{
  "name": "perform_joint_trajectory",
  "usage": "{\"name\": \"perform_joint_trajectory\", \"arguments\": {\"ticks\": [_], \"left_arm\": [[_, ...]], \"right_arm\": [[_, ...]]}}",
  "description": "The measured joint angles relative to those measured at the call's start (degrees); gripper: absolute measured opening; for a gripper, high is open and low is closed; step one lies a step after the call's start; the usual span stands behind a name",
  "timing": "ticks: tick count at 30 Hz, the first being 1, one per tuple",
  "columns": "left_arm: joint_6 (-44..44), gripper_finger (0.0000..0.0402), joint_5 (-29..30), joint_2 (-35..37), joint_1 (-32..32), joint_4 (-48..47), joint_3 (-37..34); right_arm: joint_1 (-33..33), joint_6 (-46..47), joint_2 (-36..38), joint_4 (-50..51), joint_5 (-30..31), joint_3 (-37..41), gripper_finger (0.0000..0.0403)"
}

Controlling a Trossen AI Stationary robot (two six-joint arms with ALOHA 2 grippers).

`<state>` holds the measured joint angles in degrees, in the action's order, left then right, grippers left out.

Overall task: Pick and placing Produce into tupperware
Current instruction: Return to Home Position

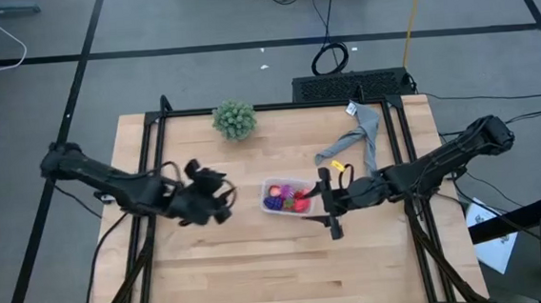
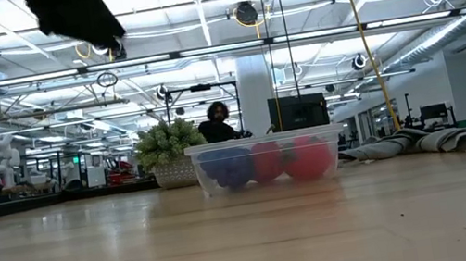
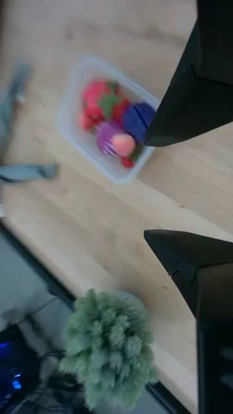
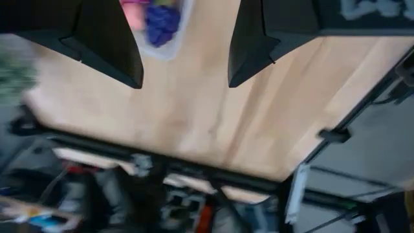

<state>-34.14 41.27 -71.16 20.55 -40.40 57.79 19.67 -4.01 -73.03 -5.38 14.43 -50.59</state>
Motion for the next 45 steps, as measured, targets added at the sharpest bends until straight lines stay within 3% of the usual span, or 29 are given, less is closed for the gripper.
{"name": "perform_joint_trajectory", "arguments": {"ticks": [5,10,15,18,22,29,35,39,42,45], "left_arm": [[-2.6,0.0228,7.7,6.7,8.9,-4.1,0.1],[-6.8,0.0228,15.0,11.3,18.6,-11.0,0.0],[-20.1,0.0228,28.1,14.8,27.7,-18.5,-3.8],[-27.0,0.0228,29.8,16.5,31.0,-17.4,-10.1],[-28.4,0.0228,29.4,16.1,32.1,-5.7,-20.0],[-14.9,0.0228,24.3,15.2,27.0,23.2,-32.4],[-1.3,0.0228,16.3,15.4,16.4,42.7,-40.5],[6.6,0.0228,9.3,16.1,7.8,50.0,-43.9],[10.3,0.0228,7.1,18.8,2.0,51.0,-45.3],[14.6,0.0228,5.3,24.4,-1.9,51.1,-45.6]], "right_arm": [[-0.2,-0.2,5.5,1.4,6.9,0.0,0.0219],[0.1,-1.4,13.8,9.7,6.5,0.0,0.0219],[1.1,2.4,21.5,15.8,6.5,1.7,0.0219],[1.8,2.6,25.4,12.2,6.5,7.1,0.0219],[1.7,4.8,30.5,2.1,6.3,17.4,0.0219],[-1.9,5.9,35.2,-16.1,6.4,32.7,0.0219],[-9.0,5.0,36.1,-19.2,6.4,37.8,0.0219],[-13.5,4.8,36.2,-19.2,6.3,38.4,0.0219],[-16.7,4.3,37.3,-19.2,5.9,38.5,0.0219],[-19.4,4.5,40.1,-19.2,1.0,38.5,0.0219]]}}
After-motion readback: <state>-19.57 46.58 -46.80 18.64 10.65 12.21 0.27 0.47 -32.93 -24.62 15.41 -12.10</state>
